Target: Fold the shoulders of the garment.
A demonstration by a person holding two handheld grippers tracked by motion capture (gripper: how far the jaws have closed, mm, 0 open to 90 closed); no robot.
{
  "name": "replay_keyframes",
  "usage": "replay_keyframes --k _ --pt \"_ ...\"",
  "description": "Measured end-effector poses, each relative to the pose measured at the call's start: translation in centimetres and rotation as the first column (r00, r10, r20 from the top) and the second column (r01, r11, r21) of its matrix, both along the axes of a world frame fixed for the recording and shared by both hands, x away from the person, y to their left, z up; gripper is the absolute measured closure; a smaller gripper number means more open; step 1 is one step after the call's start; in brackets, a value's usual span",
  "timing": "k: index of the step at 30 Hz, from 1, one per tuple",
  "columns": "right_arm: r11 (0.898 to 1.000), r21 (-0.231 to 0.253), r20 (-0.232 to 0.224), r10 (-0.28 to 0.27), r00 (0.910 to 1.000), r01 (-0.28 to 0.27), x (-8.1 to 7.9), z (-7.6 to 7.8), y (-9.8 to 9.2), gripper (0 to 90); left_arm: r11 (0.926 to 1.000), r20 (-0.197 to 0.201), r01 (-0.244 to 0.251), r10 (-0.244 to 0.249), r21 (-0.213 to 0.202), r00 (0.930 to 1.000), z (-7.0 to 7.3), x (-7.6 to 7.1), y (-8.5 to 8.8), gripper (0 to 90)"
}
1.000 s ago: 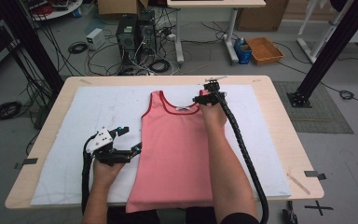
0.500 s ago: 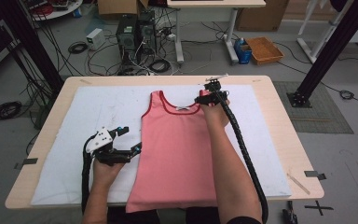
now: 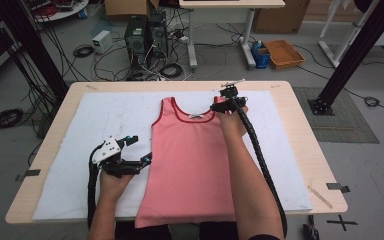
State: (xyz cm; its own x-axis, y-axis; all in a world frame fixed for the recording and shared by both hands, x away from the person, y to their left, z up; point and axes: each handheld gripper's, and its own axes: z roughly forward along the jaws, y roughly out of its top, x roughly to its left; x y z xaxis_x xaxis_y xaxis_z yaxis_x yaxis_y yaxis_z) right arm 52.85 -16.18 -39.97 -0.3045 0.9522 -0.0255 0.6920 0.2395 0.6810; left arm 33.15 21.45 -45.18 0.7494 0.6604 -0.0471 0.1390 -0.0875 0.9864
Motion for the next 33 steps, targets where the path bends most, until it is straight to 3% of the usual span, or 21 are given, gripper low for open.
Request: replay_keyframes --k 16,22,25,31,33 --pt "1.0 0.016 0.021 -0.006 0.9998 0.005 0.7 0.4 -1.1 23.0 1.0 0.002 -0.004 0.004 0.0 1.0 0.0 0.0 0.0 13.6" --pt "1.0 0.022 0.075 0.011 0.9971 -0.013 1.7 0.7 -1.3 22.9 1.0 0.002 -0.005 0.005 0.0 1.0 0.0 0.0 0.0 13.6" --pt "0.999 0.027 0.04 0.017 0.999 -0.018 2.4 0.6 -1.2 22.1 1.0 0.0 -0.006 0.006 -0.004 1.0 0.0 0.0 0.0 13.6" --pt "0.999 0.036 0.05 0.039 0.998 -0.041 2.8 0.6 -0.4 22.1 1.0 -0.002 -0.004 0.004 -0.009 1.0 0.0 0.0 0.1 13.6" --pt "0.998 0.052 0.03 0.038 0.9988 -0.039 2.8 0.3 -0.4 22.0 1.0 -0.002 -0.003 0.003 -0.009 1.0 0.0 0.0 0.1 13.6"
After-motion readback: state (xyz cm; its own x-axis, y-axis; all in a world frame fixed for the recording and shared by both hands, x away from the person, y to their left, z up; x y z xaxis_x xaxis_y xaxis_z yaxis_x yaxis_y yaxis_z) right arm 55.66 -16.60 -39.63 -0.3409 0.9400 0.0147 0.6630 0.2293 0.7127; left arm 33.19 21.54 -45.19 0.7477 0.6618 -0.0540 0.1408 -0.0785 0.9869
